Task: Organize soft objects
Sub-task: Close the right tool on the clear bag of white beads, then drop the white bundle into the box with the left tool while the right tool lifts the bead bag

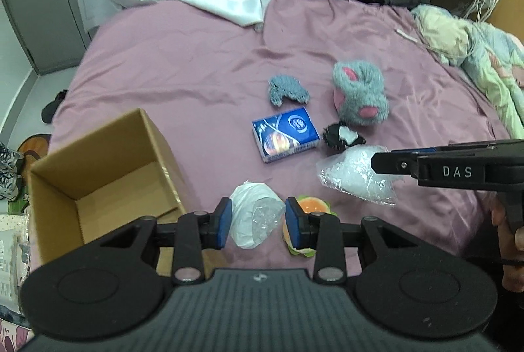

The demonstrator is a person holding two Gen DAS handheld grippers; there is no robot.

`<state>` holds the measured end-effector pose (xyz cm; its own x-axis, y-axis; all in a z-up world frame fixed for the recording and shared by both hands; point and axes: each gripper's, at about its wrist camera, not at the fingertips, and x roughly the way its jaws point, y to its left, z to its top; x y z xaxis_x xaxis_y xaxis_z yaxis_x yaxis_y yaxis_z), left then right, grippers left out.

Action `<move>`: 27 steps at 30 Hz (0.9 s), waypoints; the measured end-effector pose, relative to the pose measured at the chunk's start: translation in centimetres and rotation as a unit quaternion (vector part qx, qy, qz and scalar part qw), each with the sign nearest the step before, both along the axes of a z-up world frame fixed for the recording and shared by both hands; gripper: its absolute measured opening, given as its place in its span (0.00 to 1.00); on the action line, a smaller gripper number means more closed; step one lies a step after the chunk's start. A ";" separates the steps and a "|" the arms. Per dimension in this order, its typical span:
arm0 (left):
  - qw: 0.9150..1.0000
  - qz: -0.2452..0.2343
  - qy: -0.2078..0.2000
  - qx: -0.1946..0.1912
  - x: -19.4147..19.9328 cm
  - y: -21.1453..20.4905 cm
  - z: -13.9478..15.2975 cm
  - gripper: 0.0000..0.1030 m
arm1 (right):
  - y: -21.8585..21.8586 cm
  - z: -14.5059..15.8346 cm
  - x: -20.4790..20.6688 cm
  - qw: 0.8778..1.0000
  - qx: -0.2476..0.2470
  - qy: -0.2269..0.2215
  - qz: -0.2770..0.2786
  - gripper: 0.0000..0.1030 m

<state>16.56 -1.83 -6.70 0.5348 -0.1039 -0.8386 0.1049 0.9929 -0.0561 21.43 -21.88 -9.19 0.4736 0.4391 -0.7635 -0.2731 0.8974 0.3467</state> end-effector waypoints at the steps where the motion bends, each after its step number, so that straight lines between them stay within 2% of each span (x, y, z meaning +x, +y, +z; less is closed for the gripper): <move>1: 1.000 0.004 -0.005 0.000 -0.3 0.2 0.4 0.33 | 0.0 0.2 -0.1 1.000 0.001 -0.002 0.000 0.24; 13: 0.998 0.043 -0.047 -0.013 -2.2 3.6 3.2 0.33 | 0.8 2.9 -0.6 0.999 0.020 -0.032 0.003 0.24; 27: 0.992 0.112 -0.052 -0.015 -3.1 10.1 2.4 0.33 | 5.6 5.4 -0.9 0.996 0.039 -0.066 0.036 0.24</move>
